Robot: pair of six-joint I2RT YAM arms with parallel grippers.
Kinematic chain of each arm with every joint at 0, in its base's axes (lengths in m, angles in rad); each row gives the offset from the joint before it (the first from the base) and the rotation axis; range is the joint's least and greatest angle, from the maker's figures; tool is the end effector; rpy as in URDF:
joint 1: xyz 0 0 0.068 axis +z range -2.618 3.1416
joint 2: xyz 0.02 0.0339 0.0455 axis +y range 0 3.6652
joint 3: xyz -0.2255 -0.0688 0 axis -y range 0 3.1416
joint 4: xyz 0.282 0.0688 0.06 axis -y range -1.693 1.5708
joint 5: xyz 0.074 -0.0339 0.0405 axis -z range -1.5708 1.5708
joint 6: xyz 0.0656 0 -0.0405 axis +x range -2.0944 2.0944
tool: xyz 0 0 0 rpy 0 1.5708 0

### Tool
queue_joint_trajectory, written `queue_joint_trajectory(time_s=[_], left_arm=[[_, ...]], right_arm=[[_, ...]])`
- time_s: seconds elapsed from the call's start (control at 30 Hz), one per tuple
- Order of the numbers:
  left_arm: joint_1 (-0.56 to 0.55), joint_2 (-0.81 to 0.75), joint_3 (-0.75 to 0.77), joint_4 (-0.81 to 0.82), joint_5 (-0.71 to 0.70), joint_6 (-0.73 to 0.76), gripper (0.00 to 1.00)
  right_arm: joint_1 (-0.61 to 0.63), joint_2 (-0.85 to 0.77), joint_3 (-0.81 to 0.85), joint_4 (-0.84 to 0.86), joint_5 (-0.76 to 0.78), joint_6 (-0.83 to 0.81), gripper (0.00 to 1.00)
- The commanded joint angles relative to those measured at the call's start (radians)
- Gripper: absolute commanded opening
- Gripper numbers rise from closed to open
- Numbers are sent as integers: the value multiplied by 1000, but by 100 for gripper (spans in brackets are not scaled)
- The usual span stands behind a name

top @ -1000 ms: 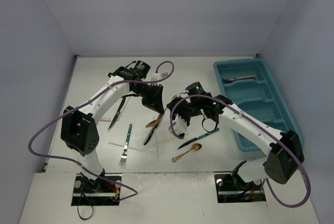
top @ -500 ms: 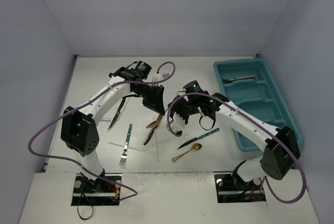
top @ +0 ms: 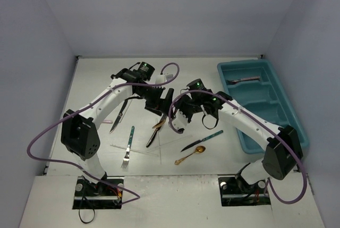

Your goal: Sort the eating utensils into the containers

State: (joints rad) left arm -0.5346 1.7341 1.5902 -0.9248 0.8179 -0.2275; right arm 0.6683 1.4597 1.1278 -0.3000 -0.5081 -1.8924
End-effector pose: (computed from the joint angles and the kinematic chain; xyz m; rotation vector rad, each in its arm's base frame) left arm 0.3211 -0.2458 0.2508 0.7034 2.5999 -1.3322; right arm 0.2841 0.2649 0.2249 -2.0906 0.3363 -0.1657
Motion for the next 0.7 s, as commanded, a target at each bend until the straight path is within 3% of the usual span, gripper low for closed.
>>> queue_joint_trajectory(time_s=[0.0,0.17,0.37,0.67], left_arm=[[-2,-117,61,18,-18,18,84],[55,-201,45,146,-65,-68,86],[197,-271,-40,333,-76,-167,86],[203,-319,-177,388,-147,-130,86]], right_arm=[[-62,-29,41,15,-1,-2,0],[-140,-98,-19,15,3,-43,0],[-358,-151,-74,15,-31,-95,0],[-728,-42,-15,13,-118,-247,0]])
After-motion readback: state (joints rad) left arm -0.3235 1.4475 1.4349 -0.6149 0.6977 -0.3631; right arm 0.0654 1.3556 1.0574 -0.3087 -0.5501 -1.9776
